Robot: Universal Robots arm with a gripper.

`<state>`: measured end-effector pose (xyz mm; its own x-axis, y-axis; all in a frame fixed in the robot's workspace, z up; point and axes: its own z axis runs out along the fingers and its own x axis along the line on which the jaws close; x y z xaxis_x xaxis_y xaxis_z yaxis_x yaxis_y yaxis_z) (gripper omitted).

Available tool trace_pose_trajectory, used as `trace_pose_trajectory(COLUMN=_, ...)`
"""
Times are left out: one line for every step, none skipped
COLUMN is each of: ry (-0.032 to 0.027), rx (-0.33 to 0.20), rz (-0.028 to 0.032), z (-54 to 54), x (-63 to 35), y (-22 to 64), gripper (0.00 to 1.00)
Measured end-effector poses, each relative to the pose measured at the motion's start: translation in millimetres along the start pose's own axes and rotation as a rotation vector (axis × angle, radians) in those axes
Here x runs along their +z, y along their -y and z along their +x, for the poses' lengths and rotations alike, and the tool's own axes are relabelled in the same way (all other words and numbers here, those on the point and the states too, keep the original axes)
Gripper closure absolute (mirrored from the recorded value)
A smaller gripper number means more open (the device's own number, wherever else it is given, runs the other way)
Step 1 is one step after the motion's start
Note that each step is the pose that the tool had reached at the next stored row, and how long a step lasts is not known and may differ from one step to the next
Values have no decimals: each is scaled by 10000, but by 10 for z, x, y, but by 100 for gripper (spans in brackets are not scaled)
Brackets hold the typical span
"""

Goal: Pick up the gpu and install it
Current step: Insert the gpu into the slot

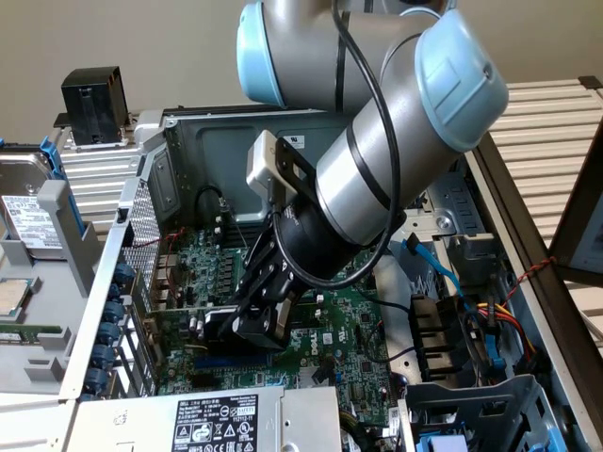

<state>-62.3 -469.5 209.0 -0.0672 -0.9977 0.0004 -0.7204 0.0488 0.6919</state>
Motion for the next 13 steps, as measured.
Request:
trace_pose_trajectory(ry=-3, rx=3, rz=0, z=0, x=0, y=0, gripper=73)
trace_pose_trajectory(ry=-6, rx=5, rz=0, z=0, x=0, y=0, gripper=73)
trace_pose_trajectory(ry=-10, rx=9, rz=1, z=0, x=0, y=0, gripper=73)
trace_pose_trajectory(ry=-16, rx=15, rz=2, z=0, x=0, y=0, gripper=73)
trace_pose_trajectory(ry=-23, rx=22, rz=3, z=0, x=1, y=1, gripper=73)
trace_pose_trajectory(ry=-34, rx=32, rz=4, z=-1, x=1, y=2, gripper=73)
trace_pose_trajectory(ry=-49, rx=47, rz=5, z=-1, x=2, y=2, gripper=73)
trace_pose_trajectory(ry=-62, rx=60, rz=6, z=-2, x=2, y=2, gripper=73)
trace_pose_trajectory(ry=-81, rx=79, rz=8, z=-4, x=2, y=1, gripper=73)
trace_pose_trajectory(ry=-94, rx=91, rz=8, z=-5, x=2, y=1, gripper=73)
trace_pose_trajectory(ry=-104, rx=99, rz=9, z=-5, x=1, y=1, gripper=73)
trace_pose_trajectory(ry=-111, rx=105, rz=10, z=-5, x=1, y=1, gripper=73)
trace_pose_trajectory(ry=-115, rx=109, rz=10, z=-6, x=1, y=1, gripper=73)
